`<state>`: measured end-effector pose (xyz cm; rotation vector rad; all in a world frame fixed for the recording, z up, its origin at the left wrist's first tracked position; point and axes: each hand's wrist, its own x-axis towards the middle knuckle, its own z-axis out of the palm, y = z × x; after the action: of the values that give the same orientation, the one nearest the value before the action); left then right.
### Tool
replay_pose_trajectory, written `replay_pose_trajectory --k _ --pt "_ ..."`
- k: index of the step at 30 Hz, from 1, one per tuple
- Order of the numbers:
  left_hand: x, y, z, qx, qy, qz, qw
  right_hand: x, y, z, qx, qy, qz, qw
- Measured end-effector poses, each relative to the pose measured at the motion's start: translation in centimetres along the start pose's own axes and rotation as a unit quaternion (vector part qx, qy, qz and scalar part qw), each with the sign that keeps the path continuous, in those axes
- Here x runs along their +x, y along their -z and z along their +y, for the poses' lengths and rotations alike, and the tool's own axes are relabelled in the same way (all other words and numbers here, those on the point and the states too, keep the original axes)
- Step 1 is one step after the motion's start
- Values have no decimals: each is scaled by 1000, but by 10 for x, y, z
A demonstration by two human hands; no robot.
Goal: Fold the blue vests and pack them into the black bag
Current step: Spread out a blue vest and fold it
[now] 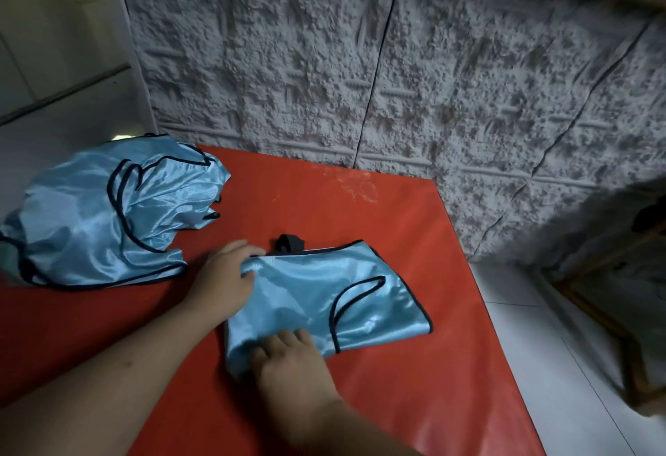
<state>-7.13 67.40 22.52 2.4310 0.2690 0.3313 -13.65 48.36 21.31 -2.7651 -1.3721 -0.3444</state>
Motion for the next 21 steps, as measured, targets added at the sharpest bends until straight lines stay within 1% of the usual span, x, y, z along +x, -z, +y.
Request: replay_pose_trajectory --k 2,4,5,7,9,11,14,16,18,19,21 --pt "-3 2 1 49 23 -60 997 -9 5 11 0 12 -26 1000" --pt "-9 10 6 93 24 -98 991 -21 9 27 1 27 -60 998" --pt "-12 16 13 137 19 -128 982 -29 13 37 7 29 -73 997" --pt "-22 22 28 221 15 -185 957 -43 25 62 51 6 -104 993" --pt "-38 26 46 247 8 -224 943 -58 42 88 115 -36 -144 982" --pt "-58 24 57 237 -4 -269 934 -76 59 111 171 -66 -168 969" --pt "-85 21 69 143 -28 -326 934 -98 67 135 180 -75 -173 965" --pt "-96 24 76 113 -52 -322 938 -108 67 144 198 -63 -157 966" --pt "-100 30 77 118 -99 -285 946 -113 64 149 208 -40 -139 967" --pt "-101 32 74 121 -128 -276 945 -115 63 151 210 -21 -132 969" --pt "-107 34 72 120 -191 -301 927 -118 62 152 207 22 -120 971"
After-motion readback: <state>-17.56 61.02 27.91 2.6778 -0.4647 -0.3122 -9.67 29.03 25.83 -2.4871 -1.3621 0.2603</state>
